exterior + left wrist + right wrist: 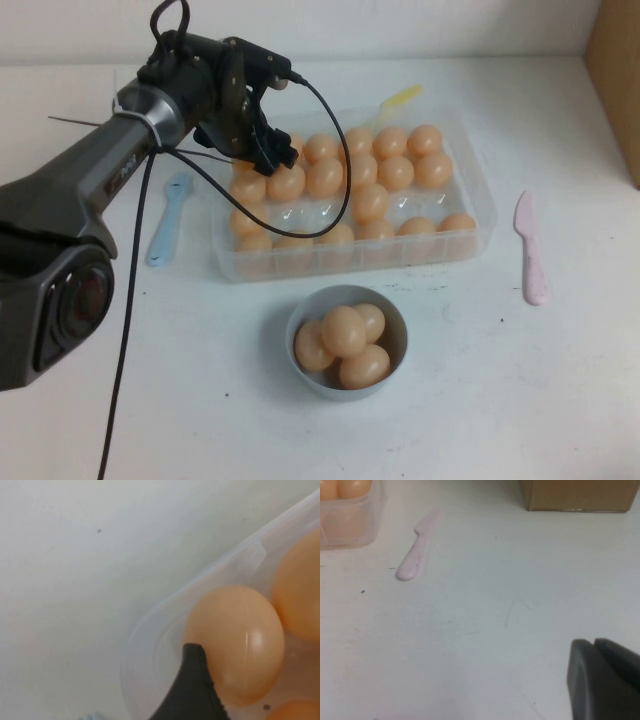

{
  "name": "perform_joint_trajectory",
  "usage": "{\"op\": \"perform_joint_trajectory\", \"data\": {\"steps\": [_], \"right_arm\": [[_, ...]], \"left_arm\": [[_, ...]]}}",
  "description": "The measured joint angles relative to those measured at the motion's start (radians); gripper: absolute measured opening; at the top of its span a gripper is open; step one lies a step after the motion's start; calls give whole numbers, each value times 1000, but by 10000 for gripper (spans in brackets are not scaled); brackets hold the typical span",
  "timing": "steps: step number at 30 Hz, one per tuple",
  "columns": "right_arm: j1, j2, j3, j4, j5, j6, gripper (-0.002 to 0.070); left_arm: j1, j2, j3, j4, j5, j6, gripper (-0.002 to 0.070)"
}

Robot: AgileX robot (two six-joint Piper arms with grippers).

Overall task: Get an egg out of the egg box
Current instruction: Pick up the egg from the plastic box

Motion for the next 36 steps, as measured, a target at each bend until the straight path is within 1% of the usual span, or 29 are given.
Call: {"op": "perform_joint_trajectory", "data": {"steps": [9,14,23,36], "right_arm": [[0,0,0,0,0,0,-17],[0,0,0,0,0,0,-17],[0,0,0,0,0,0,-17],[0,0,0,0,0,0,-17]], "left_arm": [[2,12,-2,8,-28,0,501],[2,12,-4,21,-28,-35,501],[9,13,-68,41,69,-177,501],[42,16,-104,5,140,-225,501]]}}
